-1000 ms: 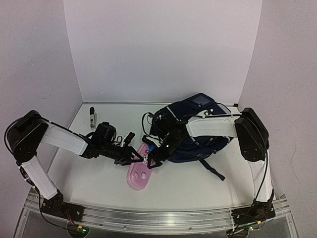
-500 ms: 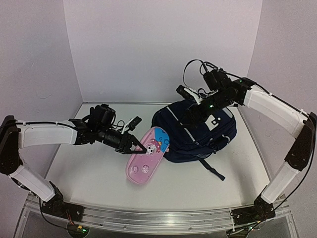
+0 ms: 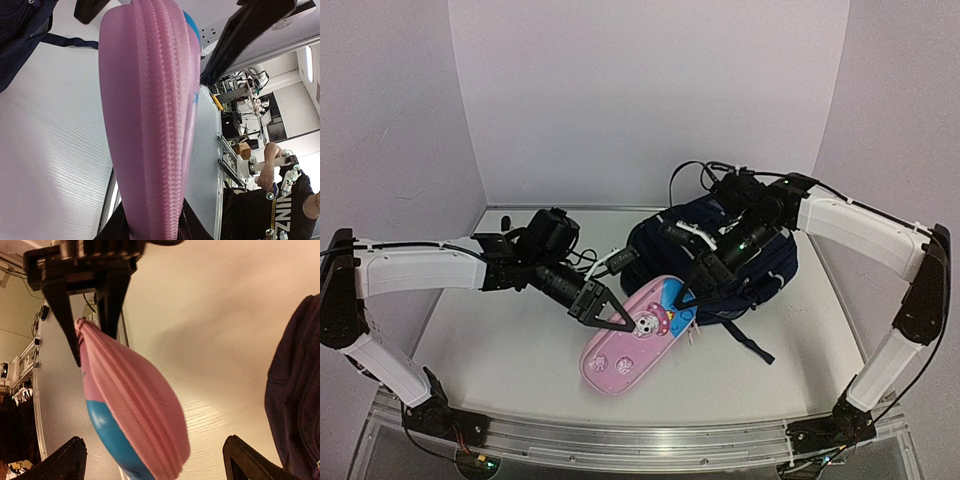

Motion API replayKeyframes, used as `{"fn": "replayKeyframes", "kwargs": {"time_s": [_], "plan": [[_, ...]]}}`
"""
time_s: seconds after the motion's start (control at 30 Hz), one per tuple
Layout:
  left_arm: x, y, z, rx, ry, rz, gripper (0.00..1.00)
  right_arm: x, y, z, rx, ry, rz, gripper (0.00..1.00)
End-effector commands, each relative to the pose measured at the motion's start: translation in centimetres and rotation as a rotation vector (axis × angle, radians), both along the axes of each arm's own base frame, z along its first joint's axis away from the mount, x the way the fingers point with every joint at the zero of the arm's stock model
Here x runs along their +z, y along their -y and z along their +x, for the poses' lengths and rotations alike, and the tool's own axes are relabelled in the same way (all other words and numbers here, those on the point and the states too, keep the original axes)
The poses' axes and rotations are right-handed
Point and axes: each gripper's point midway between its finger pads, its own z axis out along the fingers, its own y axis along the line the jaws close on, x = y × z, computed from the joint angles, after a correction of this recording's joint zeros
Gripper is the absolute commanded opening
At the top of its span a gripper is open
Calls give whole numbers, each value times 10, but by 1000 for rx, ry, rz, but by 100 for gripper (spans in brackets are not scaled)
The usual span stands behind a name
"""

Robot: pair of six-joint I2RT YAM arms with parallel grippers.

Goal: Pack the student bag
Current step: Pick up the stationery from the center of the board.

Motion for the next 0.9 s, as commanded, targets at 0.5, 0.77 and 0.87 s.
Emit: {"fn": "replayKeyframes", "kwargs": {"time_s": [0.5, 0.77, 0.87], "plan": [[38, -13, 29, 181, 97, -183, 69, 46, 0, -9, -14, -94, 141, 9], [39, -36, 40, 324, 97, -256, 81, 72, 17, 41, -218, -124, 207, 4], [40, -35, 40, 322, 83, -289, 80, 69, 17, 48, -252, -135, 204, 4]]}}
